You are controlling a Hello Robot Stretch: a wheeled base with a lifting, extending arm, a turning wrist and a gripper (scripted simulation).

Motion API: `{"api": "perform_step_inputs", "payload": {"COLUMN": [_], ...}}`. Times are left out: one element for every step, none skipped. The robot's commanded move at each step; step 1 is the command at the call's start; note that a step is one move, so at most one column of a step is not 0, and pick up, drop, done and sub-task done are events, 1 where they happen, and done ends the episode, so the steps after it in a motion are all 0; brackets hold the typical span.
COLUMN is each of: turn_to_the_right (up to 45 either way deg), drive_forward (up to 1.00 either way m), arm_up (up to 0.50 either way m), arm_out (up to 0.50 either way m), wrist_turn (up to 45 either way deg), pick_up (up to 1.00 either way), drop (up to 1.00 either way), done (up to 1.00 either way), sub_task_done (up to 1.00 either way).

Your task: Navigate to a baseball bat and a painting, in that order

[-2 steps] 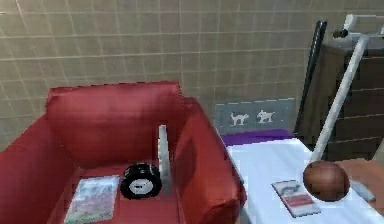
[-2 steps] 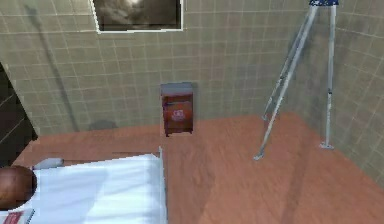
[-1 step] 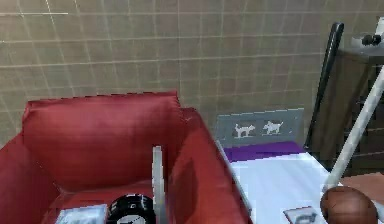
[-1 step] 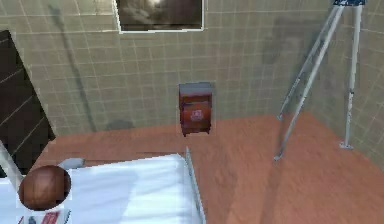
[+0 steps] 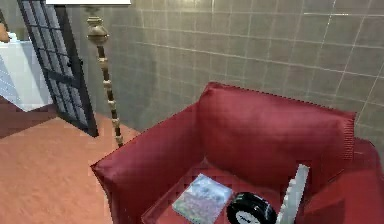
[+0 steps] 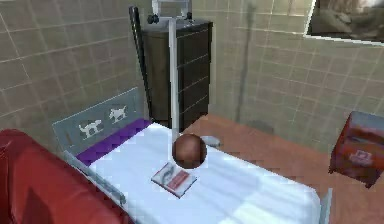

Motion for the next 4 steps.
{"api": "perform_step_inputs", "payload": {"turn_to_the_right": [-45.0, -45.0, -18.0, 0.0], "drive_forward": [0.00, 0.00, 0.00, 0.25], "arm_up": [0.00, 0.00, 0.00, 0.00], "arm_out": [0.00, 0.00, 0.00, 0.00], "wrist_turn": [0.0, 0.0, 0.0, 0.0], "pick_up": [0.00, 0.00, 0.00, 0.00], "drop": [0.00, 0.00, 0.00, 0.00], "done": [0.00, 0.00, 0.00, 0.00], "sub_task_done": [0.00, 0.00, 0.00, 0.00]}}
